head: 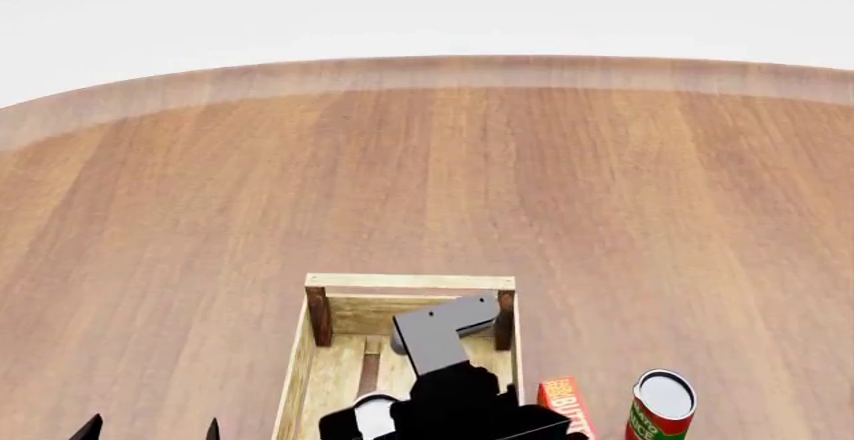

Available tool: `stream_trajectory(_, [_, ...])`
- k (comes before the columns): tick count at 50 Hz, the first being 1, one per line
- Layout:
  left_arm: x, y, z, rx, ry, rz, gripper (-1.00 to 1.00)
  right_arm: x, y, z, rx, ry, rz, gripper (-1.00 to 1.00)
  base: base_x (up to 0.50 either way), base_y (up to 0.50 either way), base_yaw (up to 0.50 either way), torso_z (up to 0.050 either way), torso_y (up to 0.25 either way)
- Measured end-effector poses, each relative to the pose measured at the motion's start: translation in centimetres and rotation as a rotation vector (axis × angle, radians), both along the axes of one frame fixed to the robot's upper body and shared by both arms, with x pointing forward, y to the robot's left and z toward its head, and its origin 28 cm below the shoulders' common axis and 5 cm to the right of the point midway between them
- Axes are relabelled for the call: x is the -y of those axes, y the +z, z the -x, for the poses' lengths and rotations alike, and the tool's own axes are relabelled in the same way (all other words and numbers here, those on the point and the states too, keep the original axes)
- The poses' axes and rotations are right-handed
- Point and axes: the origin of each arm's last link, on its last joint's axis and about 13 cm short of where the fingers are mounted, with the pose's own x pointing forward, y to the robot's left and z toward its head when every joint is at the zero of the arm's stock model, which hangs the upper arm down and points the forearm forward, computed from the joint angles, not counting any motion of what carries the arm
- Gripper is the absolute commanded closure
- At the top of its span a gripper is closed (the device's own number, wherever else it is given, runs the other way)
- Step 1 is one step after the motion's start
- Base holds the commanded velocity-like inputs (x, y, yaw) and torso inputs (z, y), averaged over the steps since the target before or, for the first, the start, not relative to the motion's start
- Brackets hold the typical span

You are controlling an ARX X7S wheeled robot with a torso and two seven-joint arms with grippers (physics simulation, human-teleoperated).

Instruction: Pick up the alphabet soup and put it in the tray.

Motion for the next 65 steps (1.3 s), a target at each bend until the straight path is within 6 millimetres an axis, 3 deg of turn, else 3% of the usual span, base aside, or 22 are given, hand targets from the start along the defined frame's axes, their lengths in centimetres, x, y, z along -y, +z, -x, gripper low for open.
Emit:
stream_trajectory(36, [-0.1, 0.4, 0.1, 0.011, 0.004, 0.009, -1.0, 0.3, 3.5, 3.0, 0.201, -0.028, -0.037, -1.0, 0.0, 0.0, 0.0, 0.0, 0.0])
stream_trajectory(65, [-0.2, 2.5, 0.4, 0.033, 0.015, 0.056, -1.0, 1.2, 2.6, 4.0, 0.555, -0.15, -0.138, -1.0, 0.0, 0.0, 0.0, 0.0, 0.0])
